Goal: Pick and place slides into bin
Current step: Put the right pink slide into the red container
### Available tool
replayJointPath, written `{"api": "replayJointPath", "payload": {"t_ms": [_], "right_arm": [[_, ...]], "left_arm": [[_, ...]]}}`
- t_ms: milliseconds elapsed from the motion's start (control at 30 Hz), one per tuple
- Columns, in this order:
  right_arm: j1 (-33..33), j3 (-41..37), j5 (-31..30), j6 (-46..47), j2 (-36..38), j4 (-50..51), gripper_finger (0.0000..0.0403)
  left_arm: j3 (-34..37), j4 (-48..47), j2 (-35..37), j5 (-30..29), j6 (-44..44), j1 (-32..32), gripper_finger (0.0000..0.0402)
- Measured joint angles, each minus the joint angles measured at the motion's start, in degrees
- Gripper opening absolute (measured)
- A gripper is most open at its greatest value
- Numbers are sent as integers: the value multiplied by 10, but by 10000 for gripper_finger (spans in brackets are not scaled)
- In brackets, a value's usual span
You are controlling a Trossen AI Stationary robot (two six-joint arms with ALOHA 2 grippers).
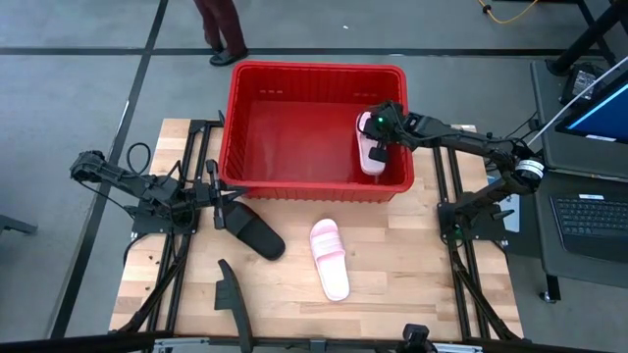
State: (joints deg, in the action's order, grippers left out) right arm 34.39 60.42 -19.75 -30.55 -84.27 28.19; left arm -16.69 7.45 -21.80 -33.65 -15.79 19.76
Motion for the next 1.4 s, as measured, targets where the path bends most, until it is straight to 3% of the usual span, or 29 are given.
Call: {"api": "replayJointPath", "payload": {"t_ms": [1133, 1400], "right_arm": [[17, 1, 4, -12, -52, -22, 7], [22, 1, 4, -13, -52, -18, 31]], "left_arm": [[0, 0, 0, 0, 0, 0, 2], [0, 0, 0, 0, 0, 0, 2]]}}
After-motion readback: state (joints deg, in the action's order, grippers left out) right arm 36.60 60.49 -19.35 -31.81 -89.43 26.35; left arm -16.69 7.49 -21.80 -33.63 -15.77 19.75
